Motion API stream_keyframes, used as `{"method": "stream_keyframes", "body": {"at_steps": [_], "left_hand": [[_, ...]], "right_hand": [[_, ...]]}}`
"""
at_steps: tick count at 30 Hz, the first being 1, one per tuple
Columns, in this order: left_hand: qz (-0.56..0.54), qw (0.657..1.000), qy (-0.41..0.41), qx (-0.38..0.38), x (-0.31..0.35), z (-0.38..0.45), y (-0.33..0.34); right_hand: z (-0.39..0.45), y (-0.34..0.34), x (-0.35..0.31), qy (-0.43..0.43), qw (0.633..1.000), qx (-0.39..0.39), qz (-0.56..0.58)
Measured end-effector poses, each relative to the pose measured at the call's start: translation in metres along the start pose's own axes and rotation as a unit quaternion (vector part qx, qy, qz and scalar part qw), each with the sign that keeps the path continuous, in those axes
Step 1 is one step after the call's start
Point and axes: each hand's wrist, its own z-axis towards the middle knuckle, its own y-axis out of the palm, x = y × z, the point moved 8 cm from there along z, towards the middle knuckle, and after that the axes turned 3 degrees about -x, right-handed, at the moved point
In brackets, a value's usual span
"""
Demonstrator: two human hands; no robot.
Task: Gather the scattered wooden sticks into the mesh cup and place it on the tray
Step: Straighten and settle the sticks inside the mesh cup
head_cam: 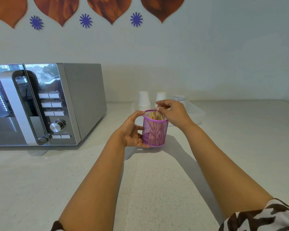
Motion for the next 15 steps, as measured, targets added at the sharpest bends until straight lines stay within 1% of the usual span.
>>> {"method": "stream_keyframes", "body": {"at_steps": [5,11,15], "left_hand": [[0.035,0.999,-0.022,-0.004,-0.0056,0.0037,0.0014],[0.048,0.998,-0.029,-0.02,-0.0054,0.0031,0.004],[0.049,0.998,-0.03,-0.027,-0.0055,0.0013,0.0067]], "right_hand": [[-0.0008,0.0009,0.0079,0.023,0.999,-0.012,-0.02],[-0.001,-0.0025,0.0065,0.033,0.999,-0.005,0.016],[0.0006,-0.0037,0.0097,0.066,0.995,0.004,0.068]]}}
